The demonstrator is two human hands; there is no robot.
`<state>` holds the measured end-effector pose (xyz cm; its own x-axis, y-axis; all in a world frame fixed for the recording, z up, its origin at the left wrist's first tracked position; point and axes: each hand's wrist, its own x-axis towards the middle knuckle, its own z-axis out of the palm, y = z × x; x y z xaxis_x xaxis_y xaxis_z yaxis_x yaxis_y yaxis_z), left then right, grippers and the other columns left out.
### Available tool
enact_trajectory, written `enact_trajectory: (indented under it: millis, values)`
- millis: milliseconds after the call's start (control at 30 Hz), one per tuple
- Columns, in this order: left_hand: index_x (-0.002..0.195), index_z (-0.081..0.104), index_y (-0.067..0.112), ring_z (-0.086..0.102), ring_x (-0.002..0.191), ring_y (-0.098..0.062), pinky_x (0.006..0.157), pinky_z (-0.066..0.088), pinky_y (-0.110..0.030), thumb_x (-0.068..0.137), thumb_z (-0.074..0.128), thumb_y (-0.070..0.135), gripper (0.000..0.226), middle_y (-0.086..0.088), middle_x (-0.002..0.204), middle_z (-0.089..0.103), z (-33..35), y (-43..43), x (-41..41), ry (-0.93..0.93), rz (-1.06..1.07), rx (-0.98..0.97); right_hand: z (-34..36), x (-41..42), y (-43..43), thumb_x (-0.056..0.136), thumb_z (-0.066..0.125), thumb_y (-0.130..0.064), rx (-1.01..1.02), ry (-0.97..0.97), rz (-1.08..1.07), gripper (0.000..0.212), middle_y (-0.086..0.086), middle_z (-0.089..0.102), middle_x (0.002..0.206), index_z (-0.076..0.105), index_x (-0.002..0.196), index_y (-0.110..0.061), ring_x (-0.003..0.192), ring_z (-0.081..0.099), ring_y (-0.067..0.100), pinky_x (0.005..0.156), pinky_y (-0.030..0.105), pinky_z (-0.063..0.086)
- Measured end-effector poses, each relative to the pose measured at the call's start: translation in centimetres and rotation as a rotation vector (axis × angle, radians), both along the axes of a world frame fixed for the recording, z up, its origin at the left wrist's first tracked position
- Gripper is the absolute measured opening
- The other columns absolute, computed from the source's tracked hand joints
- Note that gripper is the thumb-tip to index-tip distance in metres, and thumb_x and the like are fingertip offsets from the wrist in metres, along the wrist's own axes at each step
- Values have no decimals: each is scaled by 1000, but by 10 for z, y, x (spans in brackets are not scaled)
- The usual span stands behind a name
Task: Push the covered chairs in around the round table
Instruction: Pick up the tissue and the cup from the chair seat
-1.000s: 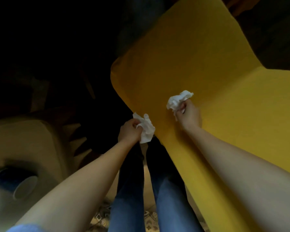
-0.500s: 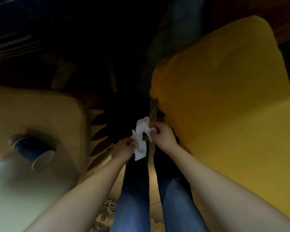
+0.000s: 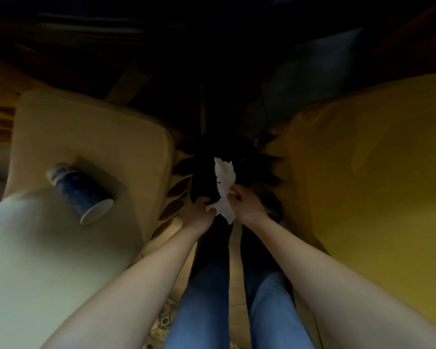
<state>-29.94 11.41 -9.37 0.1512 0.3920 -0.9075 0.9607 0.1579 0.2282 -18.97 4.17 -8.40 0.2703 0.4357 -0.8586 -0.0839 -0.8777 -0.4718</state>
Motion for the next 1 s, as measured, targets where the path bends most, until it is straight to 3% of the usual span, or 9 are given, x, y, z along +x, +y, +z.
enact_trajectory:
  millis: [167,267,300,400,533,667,767,867,1000]
  values:
    - [120,53,-5,56,108,-30,95,46,-35,94,46,16,34,-19,124,57,1,24,-29,-6,63,86,6,-23,15,100,37,-26,-38,13,-6,44,9,42,144,32,143,-18,128,43,25,97,28,35]
    - [117,51,7,57,87,-12,68,48,-8,92,51,13,26,0,110,57,13,39,-50,-105,76,197,7,-42,29,99,37,-25,-18,-16,47,39,7,47,139,39,138,-19,123,47,23,96,29,37]
    - [116,49,13,55,83,-7,62,44,-7,93,49,13,23,2,106,57,19,43,-56,-147,90,243,8,-50,34,99,38,-26,-22,-9,48,39,7,48,139,40,137,-19,123,48,22,97,30,39]
    - [123,51,14,58,99,-11,78,45,-23,89,50,15,33,1,117,58,34,58,-78,-278,122,391,10,-76,52,98,40,-29,-30,3,69,41,6,49,137,39,138,-19,120,50,21,97,31,41]
    - [120,52,12,50,112,-14,94,38,-25,86,53,5,35,1,122,51,51,95,-107,-386,165,635,18,-112,88,100,36,-27,23,104,99,32,-1,54,114,47,128,-16,100,52,14,85,27,43]
    - [127,46,-1,33,133,-28,111,26,-29,82,55,0,46,-18,141,34,51,153,-146,-287,270,841,24,-158,126,100,38,-26,58,232,74,32,11,58,121,53,124,-13,110,55,26,99,42,44]
    - [135,38,-1,30,136,-32,112,25,-32,87,54,7,51,-19,147,26,45,198,-178,-245,284,852,28,-186,150,99,40,-25,36,378,-19,35,15,59,124,52,125,-4,114,56,28,102,39,41]
    - [144,28,4,20,142,-29,114,20,-33,92,52,16,58,-13,155,16,32,237,-204,-149,200,821,25,-210,173,99,42,-33,5,502,-73,35,6,61,123,53,125,-12,110,60,20,99,36,44]
    - [151,11,14,10,146,-22,115,17,-34,96,49,29,69,-2,160,3,18,262,-233,-63,147,595,16,-235,186,97,47,-34,-22,561,-178,29,2,61,122,53,119,-17,110,60,17,98,36,46]
